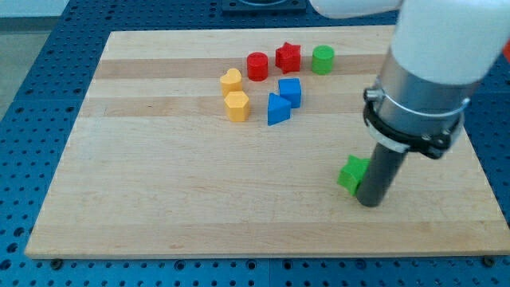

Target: Move the green star parallel to the triangle

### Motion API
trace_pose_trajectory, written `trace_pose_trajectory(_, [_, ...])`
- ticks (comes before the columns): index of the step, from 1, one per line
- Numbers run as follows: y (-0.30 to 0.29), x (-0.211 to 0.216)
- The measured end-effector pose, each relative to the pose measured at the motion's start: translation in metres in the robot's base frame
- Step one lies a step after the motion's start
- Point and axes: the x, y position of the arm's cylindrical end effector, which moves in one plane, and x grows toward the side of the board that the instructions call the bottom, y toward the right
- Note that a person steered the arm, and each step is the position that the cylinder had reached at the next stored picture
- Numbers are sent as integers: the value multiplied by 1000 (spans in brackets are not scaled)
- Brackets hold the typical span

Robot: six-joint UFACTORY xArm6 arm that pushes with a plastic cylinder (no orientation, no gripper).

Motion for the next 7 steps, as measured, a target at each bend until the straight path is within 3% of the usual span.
trace_pose_trajectory(2, [-44,-14])
trace_pose_trajectory(7, [-14,-24])
